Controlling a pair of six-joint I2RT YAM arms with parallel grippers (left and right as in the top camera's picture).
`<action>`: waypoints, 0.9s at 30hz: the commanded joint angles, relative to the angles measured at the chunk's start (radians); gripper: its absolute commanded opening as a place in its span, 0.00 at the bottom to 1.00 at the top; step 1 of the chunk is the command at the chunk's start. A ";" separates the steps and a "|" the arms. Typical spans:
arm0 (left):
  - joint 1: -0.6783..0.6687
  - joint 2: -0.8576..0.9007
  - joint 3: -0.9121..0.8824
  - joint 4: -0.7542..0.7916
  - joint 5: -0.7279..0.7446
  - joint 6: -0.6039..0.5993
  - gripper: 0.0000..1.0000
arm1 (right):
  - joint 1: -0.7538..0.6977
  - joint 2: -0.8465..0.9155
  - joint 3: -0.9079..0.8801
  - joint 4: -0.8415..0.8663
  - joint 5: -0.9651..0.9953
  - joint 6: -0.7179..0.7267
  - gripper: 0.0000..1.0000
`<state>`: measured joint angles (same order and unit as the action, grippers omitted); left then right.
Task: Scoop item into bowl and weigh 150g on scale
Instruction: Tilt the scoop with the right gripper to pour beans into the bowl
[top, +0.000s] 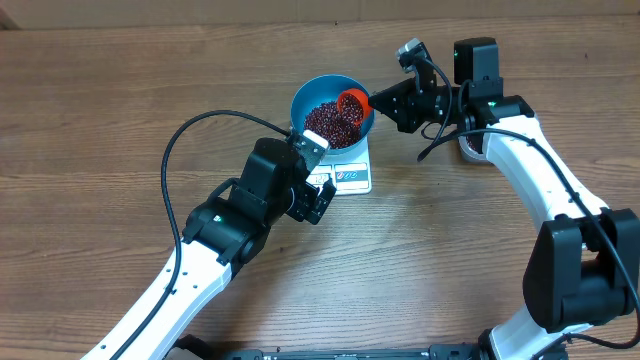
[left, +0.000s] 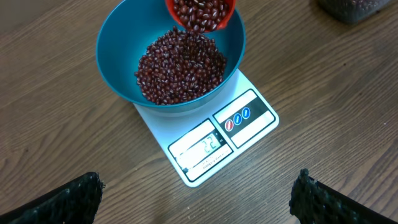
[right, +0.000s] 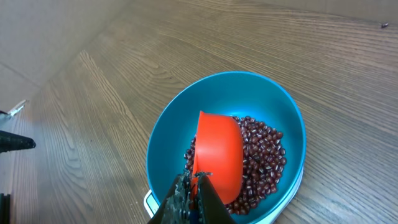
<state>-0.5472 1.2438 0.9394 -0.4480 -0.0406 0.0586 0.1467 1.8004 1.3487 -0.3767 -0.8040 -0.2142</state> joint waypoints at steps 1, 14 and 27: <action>0.004 0.000 0.029 0.003 0.007 0.013 1.00 | 0.006 0.003 0.000 0.010 0.000 -0.034 0.04; 0.004 0.000 0.029 0.003 0.008 0.013 1.00 | 0.006 0.003 0.000 0.009 0.000 -0.106 0.04; 0.004 0.000 0.029 0.004 0.007 0.013 1.00 | 0.006 0.003 0.000 0.009 0.000 -0.124 0.04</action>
<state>-0.5472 1.2438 0.9394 -0.4480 -0.0406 0.0586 0.1467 1.8004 1.3487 -0.3763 -0.8032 -0.3161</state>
